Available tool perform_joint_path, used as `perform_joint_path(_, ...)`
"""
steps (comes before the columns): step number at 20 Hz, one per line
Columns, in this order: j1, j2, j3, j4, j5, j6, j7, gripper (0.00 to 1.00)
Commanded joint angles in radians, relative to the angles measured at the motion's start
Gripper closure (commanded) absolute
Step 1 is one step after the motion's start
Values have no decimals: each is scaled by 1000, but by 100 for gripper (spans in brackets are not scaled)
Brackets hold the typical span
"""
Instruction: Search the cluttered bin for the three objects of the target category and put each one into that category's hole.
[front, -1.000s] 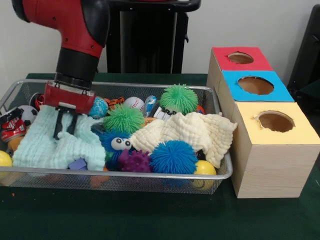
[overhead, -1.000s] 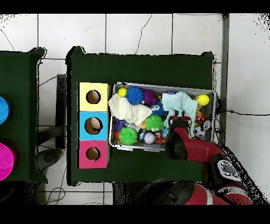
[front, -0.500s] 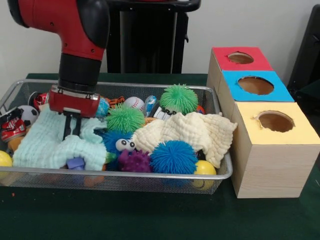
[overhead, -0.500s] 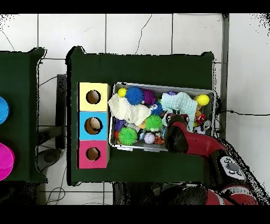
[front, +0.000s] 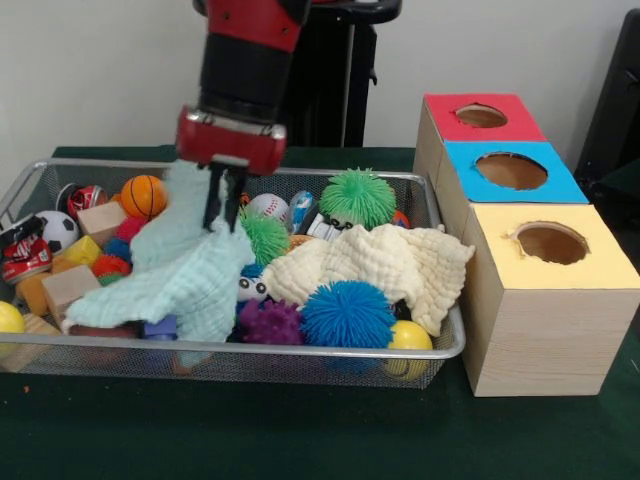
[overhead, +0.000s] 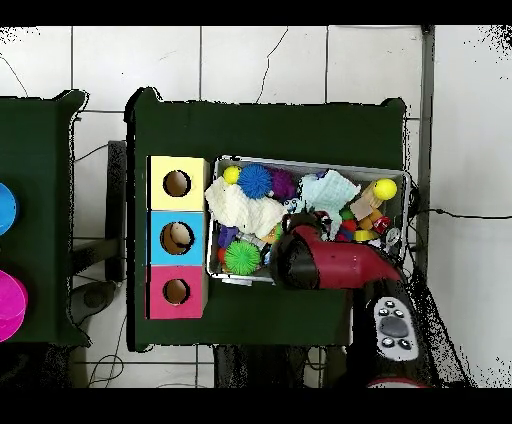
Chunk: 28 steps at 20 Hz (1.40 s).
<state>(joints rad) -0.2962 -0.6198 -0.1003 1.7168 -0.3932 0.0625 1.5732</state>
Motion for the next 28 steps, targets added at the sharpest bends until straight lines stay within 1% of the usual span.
perform_joint_path(1,101,-127,-47,60,32,173,133,100)
perform_joint_path(4,105,-116,-30,79,52,181,160,100)
perform_joint_path(6,74,-91,22,113,90,200,177,100)
perform_joint_path(9,5,-40,116,163,151,206,185,100)
perform_joint_path(10,1,-25,123,166,157,188,186,100)
perform_joint_path(12,2,-6,126,171,182,186,191,100)
perform_joint_path(14,10,0,121,174,198,181,193,100)
perform_joint_path(17,42,10,76,187,242,219,222,100)
perform_joint_path(18,63,14,45,175,263,258,235,100)
perform_joint_path(23,181,51,-117,151,308,309,292,100)
perform_joint_path(25,229,61,-177,148,323,305,313,100)
perform_joint_path(27,268,58,-223,152,341,317,327,100)
perform_joint_path(28,277,54,-233,156,349,316,329,100)
